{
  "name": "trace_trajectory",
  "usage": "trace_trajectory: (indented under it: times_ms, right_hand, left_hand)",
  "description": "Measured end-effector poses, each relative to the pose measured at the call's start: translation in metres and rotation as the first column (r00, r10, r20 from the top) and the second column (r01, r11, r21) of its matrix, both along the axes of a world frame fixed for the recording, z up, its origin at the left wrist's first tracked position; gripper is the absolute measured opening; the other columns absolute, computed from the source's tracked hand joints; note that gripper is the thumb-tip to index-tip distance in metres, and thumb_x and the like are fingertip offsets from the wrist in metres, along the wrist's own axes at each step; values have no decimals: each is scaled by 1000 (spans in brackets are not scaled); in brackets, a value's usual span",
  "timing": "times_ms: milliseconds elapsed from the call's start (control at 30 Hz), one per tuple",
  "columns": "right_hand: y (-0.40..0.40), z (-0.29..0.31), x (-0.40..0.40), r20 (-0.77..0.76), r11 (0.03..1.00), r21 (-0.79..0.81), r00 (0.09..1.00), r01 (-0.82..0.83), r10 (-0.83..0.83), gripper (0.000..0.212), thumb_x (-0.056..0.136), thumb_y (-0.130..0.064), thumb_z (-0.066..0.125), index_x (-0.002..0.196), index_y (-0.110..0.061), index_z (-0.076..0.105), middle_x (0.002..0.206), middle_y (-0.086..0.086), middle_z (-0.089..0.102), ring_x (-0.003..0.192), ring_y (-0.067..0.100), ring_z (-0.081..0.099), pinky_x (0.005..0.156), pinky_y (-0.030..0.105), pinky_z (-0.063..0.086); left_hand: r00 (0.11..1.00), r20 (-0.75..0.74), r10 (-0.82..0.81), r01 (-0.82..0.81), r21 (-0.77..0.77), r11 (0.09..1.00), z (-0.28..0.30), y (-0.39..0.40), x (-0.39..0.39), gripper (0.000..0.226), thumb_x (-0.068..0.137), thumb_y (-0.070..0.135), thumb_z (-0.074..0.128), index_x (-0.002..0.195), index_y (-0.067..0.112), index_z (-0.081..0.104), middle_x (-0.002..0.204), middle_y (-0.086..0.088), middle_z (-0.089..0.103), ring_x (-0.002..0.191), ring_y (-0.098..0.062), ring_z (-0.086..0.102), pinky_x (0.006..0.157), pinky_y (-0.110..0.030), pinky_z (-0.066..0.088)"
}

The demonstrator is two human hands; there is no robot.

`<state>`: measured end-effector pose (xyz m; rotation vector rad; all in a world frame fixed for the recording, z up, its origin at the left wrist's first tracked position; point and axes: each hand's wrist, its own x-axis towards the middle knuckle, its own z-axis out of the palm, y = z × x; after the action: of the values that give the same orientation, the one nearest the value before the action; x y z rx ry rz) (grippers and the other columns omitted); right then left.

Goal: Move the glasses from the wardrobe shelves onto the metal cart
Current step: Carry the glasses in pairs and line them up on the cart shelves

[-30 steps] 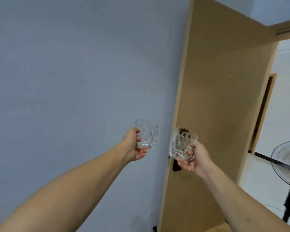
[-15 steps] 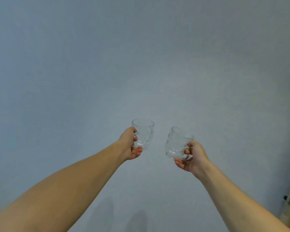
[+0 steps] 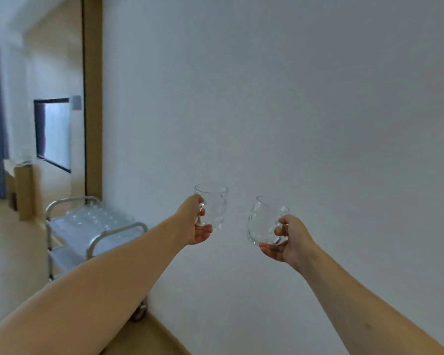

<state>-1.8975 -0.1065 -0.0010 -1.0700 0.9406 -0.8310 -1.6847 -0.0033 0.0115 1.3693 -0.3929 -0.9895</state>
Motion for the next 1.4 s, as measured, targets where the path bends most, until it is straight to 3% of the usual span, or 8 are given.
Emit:
trace_trajectory:
  times_ms: [133, 400, 700, 800, 933, 1100, 1300, 1400]
  right_hand:
    - [0, -3, 90, 2, 990, -19, 990, -138, 138, 18, 97, -22, 47, 83, -10, 47, 82, 9, 49, 81, 45, 63, 88, 58, 57]
    - [10, -25, 263, 16, 916, 11, 916, -401, 401, 12, 95, -19, 48, 87, -9, 49, 83, 8, 47, 88, 47, 61, 91, 62, 54]
    - [-10, -35, 442, -49, 783, 90, 782, -616, 621, 22, 94, -26, 46, 77, -11, 49, 84, 11, 55, 79, 41, 65, 73, 50, 62]
    - [-9, -48, 491, -55, 738, 135, 738, -662, 672, 19, 95, -26, 46, 87, -10, 52, 89, 11, 55, 85, 45, 67, 69, 49, 62]
    - [4, -78, 545, -89, 698, 224, 699, -680, 710, 21, 98, -23, 45, 82, -10, 49, 87, 12, 54, 87, 45, 63, 85, 56, 58]
    - [25, -112, 605, -114, 613, 330, 614, -718, 781, 25, 97, -29, 44, 83, -9, 51, 108, 22, 63, 93, 46, 65, 77, 50, 60]
    - [47, -136, 689, -157, 613, 351, 601, -708, 784, 26, 96, -29, 44, 84, -8, 52, 112, 26, 62, 97, 44, 64, 68, 46, 59]
    - [61, -146, 732, -211, 644, 369, 614, -671, 761, 24, 95, -29, 46, 87, -8, 53, 113, 27, 62, 96, 44, 65, 70, 45, 60]
  left_hand:
    - [986, -31, 162, -162, -2, 987, -9, 35, 64, 24, 89, 39, 54, 85, 15, 51, 98, -22, 66, 70, -28, 64, 62, -31, 54]
    - [896, -68, 438, -438, 12, 899, -26, 84, 189, 29, 95, 41, 52, 94, 12, 53, 108, -25, 67, 84, -32, 63, 69, -36, 54]
    - [752, -92, 653, -639, 142, 756, -33, 95, 317, 29, 94, 41, 52, 93, 13, 54, 98, -22, 66, 82, -29, 61, 67, -33, 53]
    - [700, -85, 709, -689, 178, 702, -42, 100, 351, 29, 94, 41, 53, 92, 12, 54, 96, -22, 66, 79, -30, 62, 68, -34, 54]
    - [648, -95, 756, -715, 266, 646, -63, 113, 386, 27, 94, 40, 52, 91, 14, 54, 95, -22, 65, 75, -29, 62, 69, -34, 54]
    - [639, -113, 761, -671, 400, 624, -88, 132, 446, 26, 92, 41, 52, 90, 15, 57, 104, -24, 67, 82, -32, 65, 68, -34, 54]
    - [670, -186, 719, -614, 406, 677, -118, 150, 536, 26, 94, 39, 50, 88, 15, 56, 108, -27, 66, 83, -33, 66, 67, -34, 54]
    - [689, -167, 705, -597, 421, 683, -130, 159, 585, 25, 94, 38, 50, 91, 14, 58, 110, -26, 66, 94, -31, 69, 84, -35, 56]
